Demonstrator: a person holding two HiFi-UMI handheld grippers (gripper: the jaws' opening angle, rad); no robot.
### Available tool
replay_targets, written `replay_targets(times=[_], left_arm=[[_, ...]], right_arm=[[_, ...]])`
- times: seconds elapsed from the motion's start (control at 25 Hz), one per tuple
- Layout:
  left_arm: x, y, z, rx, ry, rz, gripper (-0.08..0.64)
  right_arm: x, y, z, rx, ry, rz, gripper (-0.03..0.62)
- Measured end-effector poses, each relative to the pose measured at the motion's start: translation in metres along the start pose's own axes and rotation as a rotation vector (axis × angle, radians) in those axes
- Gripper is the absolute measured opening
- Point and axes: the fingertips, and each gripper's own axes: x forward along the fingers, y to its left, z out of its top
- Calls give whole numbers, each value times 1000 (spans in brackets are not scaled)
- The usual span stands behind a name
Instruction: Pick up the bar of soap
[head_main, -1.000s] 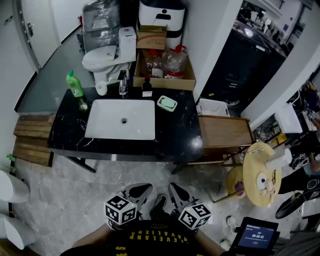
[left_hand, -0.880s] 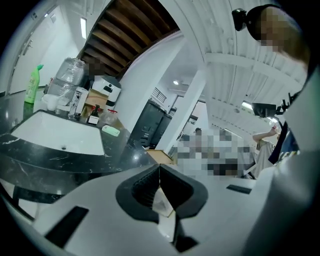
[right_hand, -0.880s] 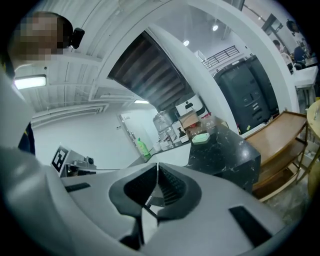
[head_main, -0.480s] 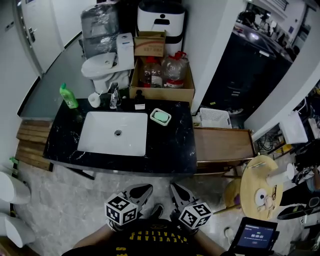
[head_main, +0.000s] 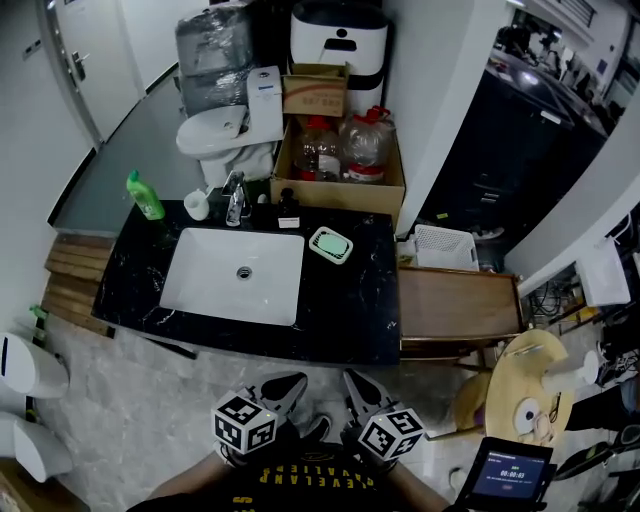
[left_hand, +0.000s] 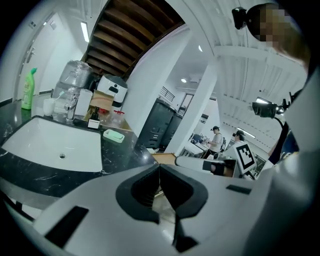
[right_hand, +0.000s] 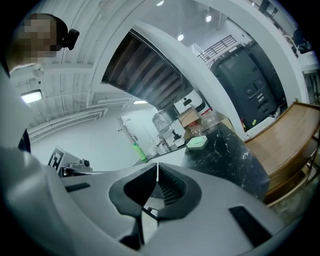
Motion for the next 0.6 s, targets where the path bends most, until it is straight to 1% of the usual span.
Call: replay_targets(times=[0.12, 0.24, 0.4, 0.6], left_arm=[[3, 15, 5, -15, 5, 8, 12], [11, 34, 19, -27, -3, 7, 12], [24, 52, 49, 9, -25, -32, 12], [34, 83, 73, 20, -35, -56, 12]], right_arm=[[17, -4, 3, 7, 10, 1, 20], [33, -10, 16, 1, 2, -18, 20], [59, -16, 35, -13, -15, -48, 20], [92, -28, 59, -27, -41, -91, 20]])
